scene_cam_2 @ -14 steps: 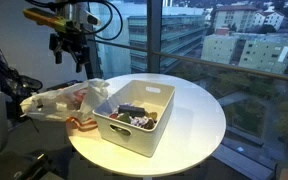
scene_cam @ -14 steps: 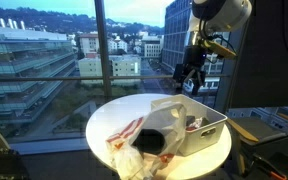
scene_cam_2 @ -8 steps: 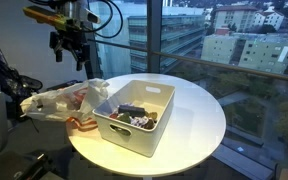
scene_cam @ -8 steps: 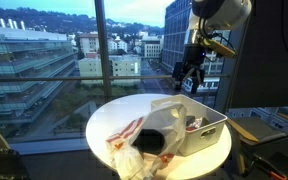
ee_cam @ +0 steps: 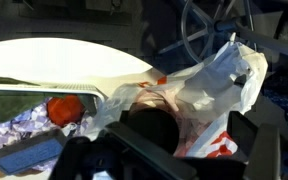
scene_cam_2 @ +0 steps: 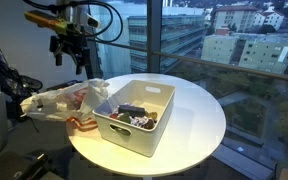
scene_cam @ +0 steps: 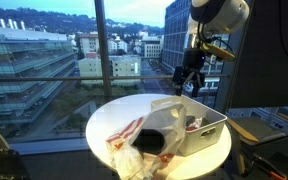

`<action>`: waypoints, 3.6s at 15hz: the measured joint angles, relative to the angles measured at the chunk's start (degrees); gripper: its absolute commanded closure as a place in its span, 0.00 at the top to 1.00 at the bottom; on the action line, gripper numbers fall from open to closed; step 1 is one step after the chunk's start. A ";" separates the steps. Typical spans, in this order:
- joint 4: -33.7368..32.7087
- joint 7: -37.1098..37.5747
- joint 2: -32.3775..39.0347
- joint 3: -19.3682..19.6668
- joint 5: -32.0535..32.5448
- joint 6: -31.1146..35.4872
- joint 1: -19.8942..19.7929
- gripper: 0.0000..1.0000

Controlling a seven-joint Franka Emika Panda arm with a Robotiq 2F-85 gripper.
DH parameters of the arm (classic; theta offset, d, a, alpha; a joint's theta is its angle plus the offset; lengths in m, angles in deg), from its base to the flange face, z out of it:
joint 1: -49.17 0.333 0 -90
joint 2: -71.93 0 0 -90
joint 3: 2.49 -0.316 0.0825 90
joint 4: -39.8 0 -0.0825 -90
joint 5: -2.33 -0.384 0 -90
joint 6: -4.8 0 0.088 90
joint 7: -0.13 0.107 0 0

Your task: Remove the black bowl from the plastic bag, put it in the white basket, remove the duster and toy moose from the white basket and put them in the plastic bag

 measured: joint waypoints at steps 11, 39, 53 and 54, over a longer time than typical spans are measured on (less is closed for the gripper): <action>-0.50 -7.31 22.64 -7.69 -10.93 25.54 0.57 1.00; -3.25 20.20 50.08 -5.74 1.68 71.93 7.05 0.63; -4.63 25.50 47.30 -5.90 -3.53 61.59 4.94 0.03; -4.72 25.89 46.25 -6.70 -3.90 59.54 4.17 0.03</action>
